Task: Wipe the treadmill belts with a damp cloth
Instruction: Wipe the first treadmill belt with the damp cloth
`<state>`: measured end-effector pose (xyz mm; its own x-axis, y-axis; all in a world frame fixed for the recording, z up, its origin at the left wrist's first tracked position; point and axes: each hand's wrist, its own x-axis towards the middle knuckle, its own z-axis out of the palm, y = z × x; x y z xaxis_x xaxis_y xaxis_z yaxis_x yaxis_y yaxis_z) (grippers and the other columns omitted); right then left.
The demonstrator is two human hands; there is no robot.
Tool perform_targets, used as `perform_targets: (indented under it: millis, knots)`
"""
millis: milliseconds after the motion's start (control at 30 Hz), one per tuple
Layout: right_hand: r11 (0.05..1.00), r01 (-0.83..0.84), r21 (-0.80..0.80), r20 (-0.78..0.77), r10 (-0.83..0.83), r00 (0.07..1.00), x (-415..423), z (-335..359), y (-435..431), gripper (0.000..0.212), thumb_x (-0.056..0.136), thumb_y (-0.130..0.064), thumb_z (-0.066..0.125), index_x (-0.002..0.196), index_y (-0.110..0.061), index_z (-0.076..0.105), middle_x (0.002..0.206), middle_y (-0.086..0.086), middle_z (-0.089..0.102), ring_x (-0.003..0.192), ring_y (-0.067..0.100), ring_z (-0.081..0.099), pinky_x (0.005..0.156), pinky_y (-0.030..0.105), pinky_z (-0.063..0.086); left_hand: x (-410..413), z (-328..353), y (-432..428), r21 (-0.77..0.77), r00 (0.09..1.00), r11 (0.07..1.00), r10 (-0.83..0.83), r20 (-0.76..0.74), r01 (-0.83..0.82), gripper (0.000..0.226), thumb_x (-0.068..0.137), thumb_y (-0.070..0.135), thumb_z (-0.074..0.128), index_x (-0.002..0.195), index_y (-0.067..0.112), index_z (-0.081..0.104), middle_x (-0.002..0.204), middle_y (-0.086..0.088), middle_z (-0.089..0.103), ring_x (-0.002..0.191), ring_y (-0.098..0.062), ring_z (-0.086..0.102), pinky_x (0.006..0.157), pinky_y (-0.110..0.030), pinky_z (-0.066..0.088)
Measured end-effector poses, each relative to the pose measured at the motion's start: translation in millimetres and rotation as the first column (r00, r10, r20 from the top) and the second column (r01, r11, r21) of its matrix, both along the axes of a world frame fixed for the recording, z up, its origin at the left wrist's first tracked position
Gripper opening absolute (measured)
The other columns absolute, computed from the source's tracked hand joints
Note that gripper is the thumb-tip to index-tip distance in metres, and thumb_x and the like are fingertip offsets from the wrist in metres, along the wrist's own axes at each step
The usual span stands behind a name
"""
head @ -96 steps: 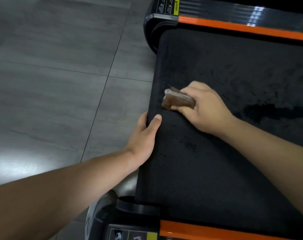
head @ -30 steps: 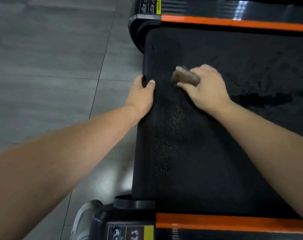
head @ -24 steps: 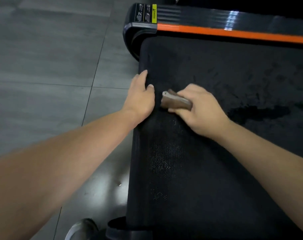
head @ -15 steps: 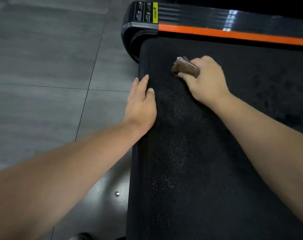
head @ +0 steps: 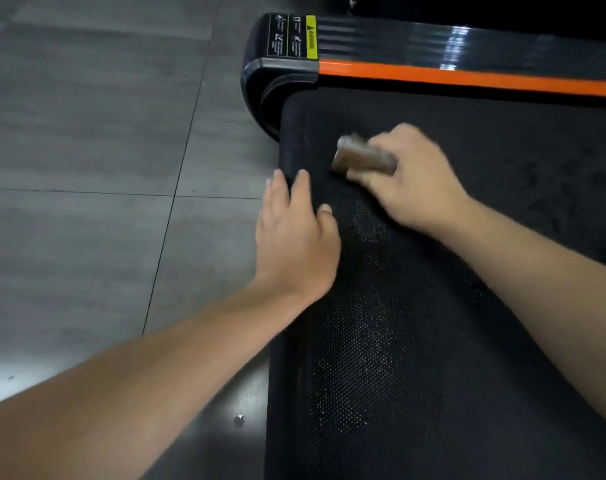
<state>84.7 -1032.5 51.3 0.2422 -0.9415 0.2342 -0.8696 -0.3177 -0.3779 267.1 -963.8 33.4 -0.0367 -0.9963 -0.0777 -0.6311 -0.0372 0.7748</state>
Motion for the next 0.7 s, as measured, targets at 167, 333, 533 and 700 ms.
perform_targets:
  millis: [167,333,533,700]
  knots:
    - [0.998,0.066,-0.018,0.039,-0.066,0.997,-8,6,-41,0.028,0.088,-0.044,0.071,0.1,-0.019,0.072,0.092,0.003,0.056,0.088,0.02,0.054,0.073,0.034,0.042,-2,2,-1,-0.056,0.98,0.988,-0.137,0.144,0.146,0.067,0.106,0.042,0.041,0.165,0.022,0.017,0.174,-0.002,-0.005,0.159,-0.015,-0.012,0.13,-0.04,0.004]
    - [0.94,0.337,-0.055,0.08,-0.332,0.94,-3,-6,-93,0.029,0.087,-0.052,0.068,0.09,-0.023,0.069,0.09,0.002,0.065,0.088,0.026,0.063,0.07,0.031,0.042,-2,0,-2,-0.052,0.986,0.991,-0.12,0.117,0.126,0.069,0.105,0.044,0.044,0.165,0.024,0.016,0.174,0.003,-0.007,0.158,-0.011,-0.013,0.129,-0.036,0.003]
    - [0.976,0.203,-0.078,0.122,-0.193,0.974,20,-5,-92,0.035,0.085,-0.056,0.068,0.094,-0.022,0.073,0.093,-0.001,0.064,0.091,0.019,0.059,0.07,0.033,0.041,-2,-1,-1,-0.062,0.977,0.988,-0.129,0.169,0.141,0.073,0.103,0.046,0.045,0.165,0.024,0.015,0.174,0.002,-0.007,0.158,-0.013,-0.012,0.128,-0.032,0.001]
    - [0.949,0.305,-0.082,0.013,-0.305,0.952,4,-7,-110,0.04,0.085,-0.057,0.067,0.105,-0.022,0.071,0.104,0.005,0.068,0.101,0.027,0.063,0.08,0.036,0.05,-2,2,0,-0.049,0.973,0.988,-0.138,0.183,0.15,0.072,0.103,0.046,0.044,0.165,0.023,0.014,0.174,0.002,-0.007,0.158,-0.012,-0.013,0.128,-0.033,0.002]
